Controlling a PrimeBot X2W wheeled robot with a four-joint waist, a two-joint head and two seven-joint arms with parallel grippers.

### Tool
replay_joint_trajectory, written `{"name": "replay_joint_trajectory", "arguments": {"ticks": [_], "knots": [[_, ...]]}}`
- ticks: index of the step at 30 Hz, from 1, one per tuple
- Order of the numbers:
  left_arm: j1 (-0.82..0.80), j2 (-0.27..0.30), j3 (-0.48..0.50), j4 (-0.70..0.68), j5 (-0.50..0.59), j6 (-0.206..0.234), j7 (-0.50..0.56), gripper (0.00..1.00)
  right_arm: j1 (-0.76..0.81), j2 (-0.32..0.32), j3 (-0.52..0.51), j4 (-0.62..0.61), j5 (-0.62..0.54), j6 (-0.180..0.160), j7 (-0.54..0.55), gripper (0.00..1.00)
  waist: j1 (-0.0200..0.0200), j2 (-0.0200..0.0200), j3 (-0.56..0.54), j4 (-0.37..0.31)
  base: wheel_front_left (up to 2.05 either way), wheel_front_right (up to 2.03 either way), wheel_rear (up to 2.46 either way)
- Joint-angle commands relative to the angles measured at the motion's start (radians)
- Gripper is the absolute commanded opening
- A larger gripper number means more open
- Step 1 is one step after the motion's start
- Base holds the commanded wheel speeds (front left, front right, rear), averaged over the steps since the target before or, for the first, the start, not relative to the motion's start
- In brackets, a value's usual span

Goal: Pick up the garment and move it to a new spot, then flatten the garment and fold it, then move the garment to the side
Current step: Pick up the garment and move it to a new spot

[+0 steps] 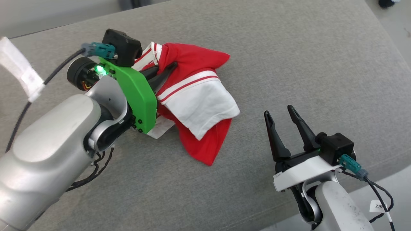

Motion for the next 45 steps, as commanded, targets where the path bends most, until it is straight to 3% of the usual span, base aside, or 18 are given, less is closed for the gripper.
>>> {"name": "replay_joint_trajectory", "arguments": {"ticks": [1, 4, 7, 8, 13, 21, 26, 32, 39, 42, 45], "knots": [[-0.025, -0.029, -0.013, 0.068, 0.04, -0.012, -0.024, 0.0, -0.001, 0.003, 0.01, -0.008, 0.017, -0.001, -0.001, 1.0, 0.0001, -0.0001, 0.099, -0.192, 0.0, 0.0, 0.0], [-0.048, -0.115, -0.033, 0.252, 0.113, -0.021, -0.126, 0.0, 0.012, 0.002, 0.026, -0.015, 0.036, -0.002, -0.001, 1.0, 0.0001, -0.0001, 0.121, -0.243, 0.0, 0.0, 0.0], [-0.055, -0.175, -0.042, 0.374, 0.158, -0.023, -0.214, 0.6, 0.024, 0.003, 0.027, -0.017, 0.038, -0.001, -0.001, 1.0, 0.0001, -0.0001, 0.124, -0.254, 0.0, 0.0, 0.0], [-0.061, -0.198, -0.041, 0.422, 0.172, -0.025, -0.257, 1.0, 0.028, 0.003, 0.025, -0.016, 0.034, -0.001, -0.001, 1.0, 0.0001, -0.0001, 0.122, -0.253, 0.0, 0.0, 0.0], [-0.071, -0.271, -0.045, 0.544, 0.199, -0.048, -0.365, 1.0, 0.041, 0.002, -0.007, -0.007, -0.001, -0.001, -0.001, 1.0, 0.0001, -0.0001, 0.094, -0.202, 0.0, 0.0, 0.0], [-0.016, -0.325, -0.04, 0.551, 0.242, -0.017, -0.5, 1.0, 0.057, 0.0, -0.077, -0.001, -0.082, -0.002, -0.001, 1.0, 0.0001, -0.0001, -0.006, -0.058, 0.0, 0.0, 0.0], [0.1, -0.294, -0.033, 0.443, 0.236, 0.018, -0.517, 1.0, 0.088, -0.001, -0.108, -0.008, -0.151, -0.002, -0.001, 1.0, 0.0001, -0.0001, -0.09, 0.027, 0.0, 0.0, 0.0], [0.304, -0.204, -0.008, 0.25, 0.245, 0.129, -0.524, 1.0, 0.144, 0.0, -0.195, -0.05, -0.212, -0.002, -0.001, 1.0, 0.0001, -0.0001, -0.17, 0.126, 0.0, 0.0, 0.0], [0.565, -0.142, 0.188, 0.001, 0.336, 0.268, -0.524, 1.0, 0.201, 0.001, -0.29, -0.105, -0.264, -0.002, -0.001, 1.0, 0.0001, -0.0001, -0.21, 0.223, 0.0, 0.0, 0.0], [0.664, -0.152, 0.289, -0.05, 0.406, 0.288, -0.524, 1.0, 0.221, 0.001, -0.312, -0.116, -0.287, -0.002, -0.001, 1.0, 0.0001, -0.0001, -0.219, 0.256, 0.0, 0.0, 0.0], [0.769, -0.172, 0.411, -0.074, 0.483, 0.278, -0.523, 1.0, 0.227, -0.001, -0.329, -0.121, -0.303, -0.002, -0.001, 1.0, 0.0001, -0.0001, -0.222, 0.283, 0.0, 0.0, 0.0]]}}
